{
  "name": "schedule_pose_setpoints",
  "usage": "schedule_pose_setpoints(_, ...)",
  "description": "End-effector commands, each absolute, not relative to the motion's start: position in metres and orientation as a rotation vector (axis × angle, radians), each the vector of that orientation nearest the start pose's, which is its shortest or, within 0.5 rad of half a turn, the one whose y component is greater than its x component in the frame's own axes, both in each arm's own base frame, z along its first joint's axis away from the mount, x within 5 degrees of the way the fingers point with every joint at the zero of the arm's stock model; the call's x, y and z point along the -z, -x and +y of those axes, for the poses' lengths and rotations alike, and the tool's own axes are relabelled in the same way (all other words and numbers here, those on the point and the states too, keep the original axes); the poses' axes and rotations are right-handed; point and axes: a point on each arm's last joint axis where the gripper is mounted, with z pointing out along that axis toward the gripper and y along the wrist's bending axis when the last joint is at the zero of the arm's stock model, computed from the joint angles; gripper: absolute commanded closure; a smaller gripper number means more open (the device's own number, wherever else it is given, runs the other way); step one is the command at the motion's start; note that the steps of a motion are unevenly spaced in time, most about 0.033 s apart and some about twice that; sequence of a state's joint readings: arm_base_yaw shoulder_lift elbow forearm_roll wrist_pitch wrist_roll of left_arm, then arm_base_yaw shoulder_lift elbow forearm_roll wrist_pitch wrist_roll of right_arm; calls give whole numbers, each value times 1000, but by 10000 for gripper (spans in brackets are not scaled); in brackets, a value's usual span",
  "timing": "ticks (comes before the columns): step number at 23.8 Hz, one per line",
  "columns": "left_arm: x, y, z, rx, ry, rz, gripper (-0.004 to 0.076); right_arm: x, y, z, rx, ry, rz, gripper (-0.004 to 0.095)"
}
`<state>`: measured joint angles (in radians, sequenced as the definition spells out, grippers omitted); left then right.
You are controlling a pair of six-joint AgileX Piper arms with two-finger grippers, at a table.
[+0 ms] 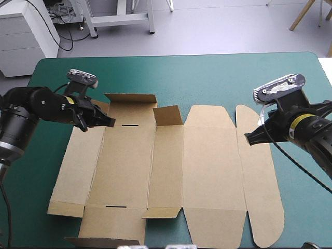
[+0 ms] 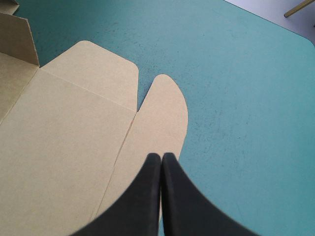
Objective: Fold the box
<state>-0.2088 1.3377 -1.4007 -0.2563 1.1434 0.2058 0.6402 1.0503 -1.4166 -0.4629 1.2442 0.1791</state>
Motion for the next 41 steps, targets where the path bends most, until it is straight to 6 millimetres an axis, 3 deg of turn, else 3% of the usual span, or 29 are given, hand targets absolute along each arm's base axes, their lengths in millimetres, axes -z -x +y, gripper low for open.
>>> schedule_pose_setpoints(1,-410,-254,-43,499,-352,2464,706,-474,-155,66,169,507,2103,927)
schedule_pose_setpoints(7,-412,-250,37,497,-22,2452,706,-459,-158,68,199,543,2143,927)
schedule_pose_setpoints(11,-413,-241,76,427,117,2416,706,-449,-160,70,191,514,2181,927)
schedule_pose_setpoints(17,-416,-225,126,315,418,2316,721,-450,-161,71,168,490,2167,927)
schedule_pose_setpoints(22,-419,-223,139,269,509,2246,716,-451,-161,70,174,492,2164,927)
schedule_pose_setpoints(26,-416,-222,140,266,508,2266,615,-451,-161,70,176,492,2164,927)
schedule_pose_setpoints(27,-414,-222,141,262,509,2283,563,-451,-161,70,176,492,2164,928)
schedule_pose_setpoints(29,-405,-224,145,260,518,2344,363,-450,-161,70,174,492,2165,927)
schedule_pose_setpoints(30,-397,-226,149,275,534,2399,214,-450,-161,70,174,492,2165,927)
schedule_pose_setpoints(32,-385,-229,152,325,555,2467,83,-450,-161,70,175,495,2164,927)
schedule_pose_setpoints(34,-369,-234,155,376,579,2502,40,-450,-161,70,176,497,2164,927)
schedule_pose_setpoints(37,-336,-236,155,475,587,2578,40,-451,-161,71,179,505,2160,927)
schedule_pose_setpoints(41,-292,-228,141,650,607,2641,40,-450,-161,71,176,508,2161,927)
